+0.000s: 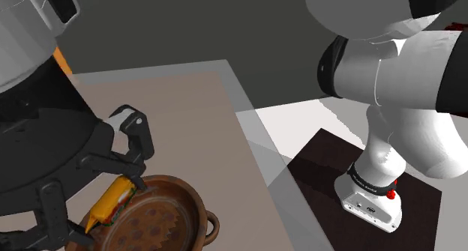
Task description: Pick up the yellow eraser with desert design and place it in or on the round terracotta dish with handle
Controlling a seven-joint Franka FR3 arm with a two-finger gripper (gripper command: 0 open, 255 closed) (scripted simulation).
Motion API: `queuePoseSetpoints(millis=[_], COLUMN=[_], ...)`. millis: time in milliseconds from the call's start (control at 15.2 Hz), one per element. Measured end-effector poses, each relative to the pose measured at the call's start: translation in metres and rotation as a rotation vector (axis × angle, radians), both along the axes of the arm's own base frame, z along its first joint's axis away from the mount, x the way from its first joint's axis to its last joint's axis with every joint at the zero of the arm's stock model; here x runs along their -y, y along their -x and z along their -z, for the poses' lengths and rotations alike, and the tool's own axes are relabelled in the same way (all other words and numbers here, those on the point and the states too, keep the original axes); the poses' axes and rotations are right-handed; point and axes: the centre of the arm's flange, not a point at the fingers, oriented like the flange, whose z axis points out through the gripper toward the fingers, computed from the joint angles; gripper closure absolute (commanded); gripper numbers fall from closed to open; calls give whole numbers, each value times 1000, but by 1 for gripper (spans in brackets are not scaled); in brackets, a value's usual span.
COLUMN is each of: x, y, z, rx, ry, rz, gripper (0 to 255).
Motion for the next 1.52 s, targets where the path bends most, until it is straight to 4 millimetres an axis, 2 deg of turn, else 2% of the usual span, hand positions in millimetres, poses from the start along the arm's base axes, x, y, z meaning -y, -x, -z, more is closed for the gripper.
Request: queuePoseSetpoints(millis=[792, 1254, 1320, 1518], x=[-3, -2, -2, -2], y=[6, 4, 4, 4], z=[60, 66, 66, 66], rx=[0, 1, 1, 1], ry=[0, 0, 0, 0], rz=[1, 1, 1, 1], gripper=[255, 255, 0, 0])
